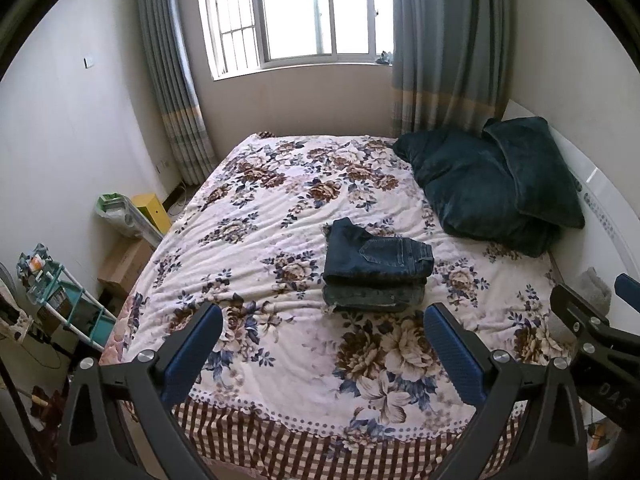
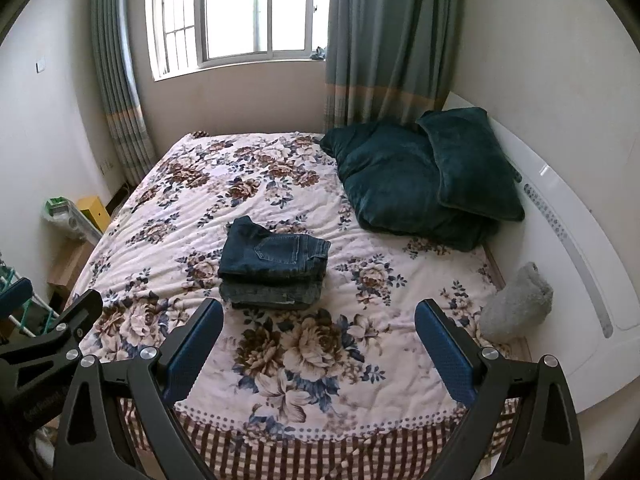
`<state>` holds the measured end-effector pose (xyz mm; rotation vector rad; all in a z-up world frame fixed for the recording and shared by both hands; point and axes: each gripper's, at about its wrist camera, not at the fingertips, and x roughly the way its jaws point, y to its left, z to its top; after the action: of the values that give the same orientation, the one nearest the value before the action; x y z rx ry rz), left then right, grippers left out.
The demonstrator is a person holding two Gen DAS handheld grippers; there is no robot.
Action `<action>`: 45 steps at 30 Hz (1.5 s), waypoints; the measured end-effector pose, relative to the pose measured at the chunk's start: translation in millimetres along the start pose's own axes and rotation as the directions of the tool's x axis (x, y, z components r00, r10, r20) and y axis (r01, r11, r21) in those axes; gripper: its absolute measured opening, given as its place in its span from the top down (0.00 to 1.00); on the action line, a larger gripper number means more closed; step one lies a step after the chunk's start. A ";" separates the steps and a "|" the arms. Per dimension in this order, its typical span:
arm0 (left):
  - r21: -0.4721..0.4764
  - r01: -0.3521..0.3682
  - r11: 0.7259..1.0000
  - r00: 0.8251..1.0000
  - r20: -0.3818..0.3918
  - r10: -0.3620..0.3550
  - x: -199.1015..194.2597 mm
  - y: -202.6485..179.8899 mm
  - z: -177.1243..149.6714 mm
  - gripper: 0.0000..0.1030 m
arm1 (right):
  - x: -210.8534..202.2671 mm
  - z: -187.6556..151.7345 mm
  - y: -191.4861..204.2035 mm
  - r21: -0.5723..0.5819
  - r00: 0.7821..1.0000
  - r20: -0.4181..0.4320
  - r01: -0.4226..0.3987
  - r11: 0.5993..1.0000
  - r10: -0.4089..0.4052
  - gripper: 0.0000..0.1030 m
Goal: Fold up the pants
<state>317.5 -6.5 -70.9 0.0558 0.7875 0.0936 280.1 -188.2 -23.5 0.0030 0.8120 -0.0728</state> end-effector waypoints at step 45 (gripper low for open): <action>-0.003 -0.013 1.000 0.999 0.046 0.013 -10.1 5.0 -2.5 0.00 | -8.7 -2.6 -4.4 0.026 1.000 0.009 -0.012 1.000 0.011 0.03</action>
<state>308.3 -2.5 -65.1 0.0606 0.7408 0.1052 271.9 -191.9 -18.9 0.0320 0.8020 -0.0725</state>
